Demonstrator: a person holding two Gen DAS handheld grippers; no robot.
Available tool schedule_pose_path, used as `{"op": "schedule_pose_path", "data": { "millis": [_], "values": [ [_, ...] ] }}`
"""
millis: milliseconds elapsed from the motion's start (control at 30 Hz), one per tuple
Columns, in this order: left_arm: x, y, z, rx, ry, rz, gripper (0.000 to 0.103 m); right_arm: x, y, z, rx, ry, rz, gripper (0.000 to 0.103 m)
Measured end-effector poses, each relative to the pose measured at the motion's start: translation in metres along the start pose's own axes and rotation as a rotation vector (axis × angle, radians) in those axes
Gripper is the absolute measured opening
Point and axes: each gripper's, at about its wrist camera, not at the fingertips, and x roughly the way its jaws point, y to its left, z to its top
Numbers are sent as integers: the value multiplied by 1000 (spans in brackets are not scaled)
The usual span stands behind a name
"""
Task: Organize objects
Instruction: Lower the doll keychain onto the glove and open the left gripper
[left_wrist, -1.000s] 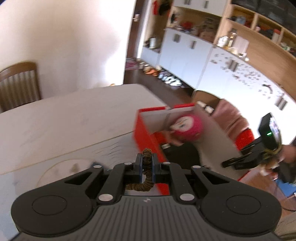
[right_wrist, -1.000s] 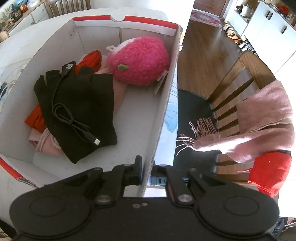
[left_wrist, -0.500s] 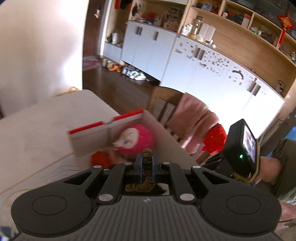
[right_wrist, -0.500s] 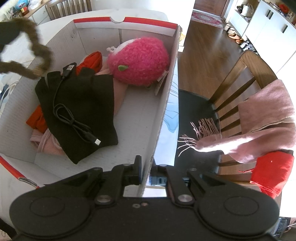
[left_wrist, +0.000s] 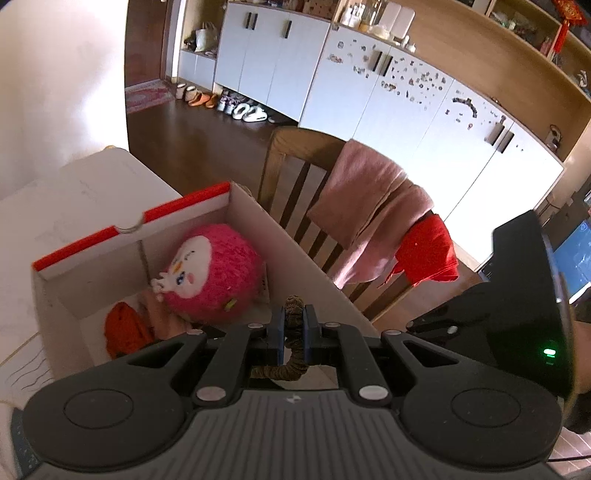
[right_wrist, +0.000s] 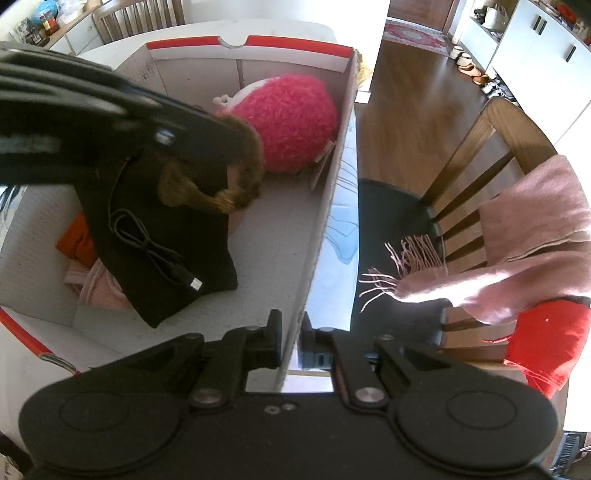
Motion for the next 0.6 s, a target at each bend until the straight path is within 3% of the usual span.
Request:
{"op": "schedule_pose_path", "data": {
  "millis": [200, 600],
  "values": [
    [29, 4, -2, 3, 54, 52, 8, 0, -2, 0, 7, -1, 10, 7],
    [63, 6, -17, -3, 154, 82, 8, 1, -3, 1, -11, 8, 26, 8]
  ]
}}
